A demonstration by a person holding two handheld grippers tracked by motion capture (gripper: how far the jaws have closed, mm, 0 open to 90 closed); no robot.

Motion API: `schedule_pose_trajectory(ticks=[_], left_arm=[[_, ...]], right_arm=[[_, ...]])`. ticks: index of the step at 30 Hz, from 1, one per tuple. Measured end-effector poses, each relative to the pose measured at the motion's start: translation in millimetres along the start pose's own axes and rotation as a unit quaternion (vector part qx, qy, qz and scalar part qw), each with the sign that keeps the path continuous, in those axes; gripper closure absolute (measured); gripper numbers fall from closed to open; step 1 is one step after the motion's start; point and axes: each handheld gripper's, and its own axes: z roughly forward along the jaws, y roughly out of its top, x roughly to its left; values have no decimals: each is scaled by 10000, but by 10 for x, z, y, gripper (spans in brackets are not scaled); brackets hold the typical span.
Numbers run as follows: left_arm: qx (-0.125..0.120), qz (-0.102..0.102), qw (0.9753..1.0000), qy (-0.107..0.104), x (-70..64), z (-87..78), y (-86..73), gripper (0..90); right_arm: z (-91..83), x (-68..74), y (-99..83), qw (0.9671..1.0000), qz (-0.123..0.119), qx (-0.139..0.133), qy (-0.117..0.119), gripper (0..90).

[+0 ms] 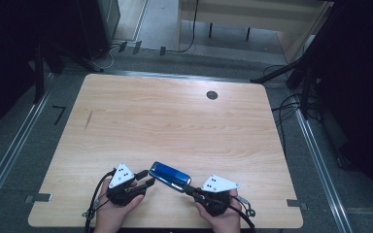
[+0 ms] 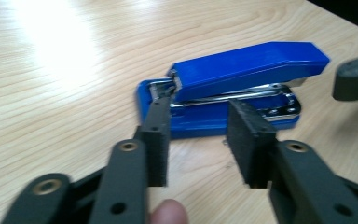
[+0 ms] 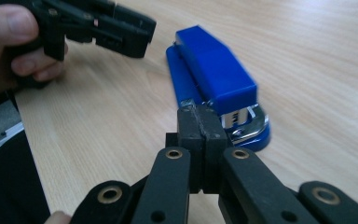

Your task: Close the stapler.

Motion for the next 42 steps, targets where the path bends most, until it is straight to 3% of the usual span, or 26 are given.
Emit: schedule_pose_trajectory(ticks=[2,5,12,18,21,25,31,38,42], left_arm=[[-74,-17,9998,168,34,-32,-8,477],[57,-227,9977,633,117,-68,-17,365],[250,-516,9929,1046,316,-163,-61,152],[77,-722,9923,1004,465,-360,-113,135],[8,-755,9906,1139,565,-512,-164,135],[-107,-781,9872,1385,716,-736,-270,126],[-442,-1188,9790,1599,959,-951,-354,125],[-421,-1240,9780,1626,1021,-940,-374,92],[-348,-1139,9797,1615,1006,-911,-363,91]], right_arm=[[33,24,-12,10000,-47,68,5,900],[90,41,-29,9998,-69,200,39,900],[185,52,-66,9992,-85,368,87,900],[236,64,-78,9987,-82,496,91,900],[264,68,-94,9982,-101,594,56,900],[274,75,-89,9980,-108,621,48,900],[283,38,-77,9981,-21,609,-15,900],[284,24,-73,9981,-50,607,-12,900],[284,-15,-64,9982,-36,582,-130,900]])
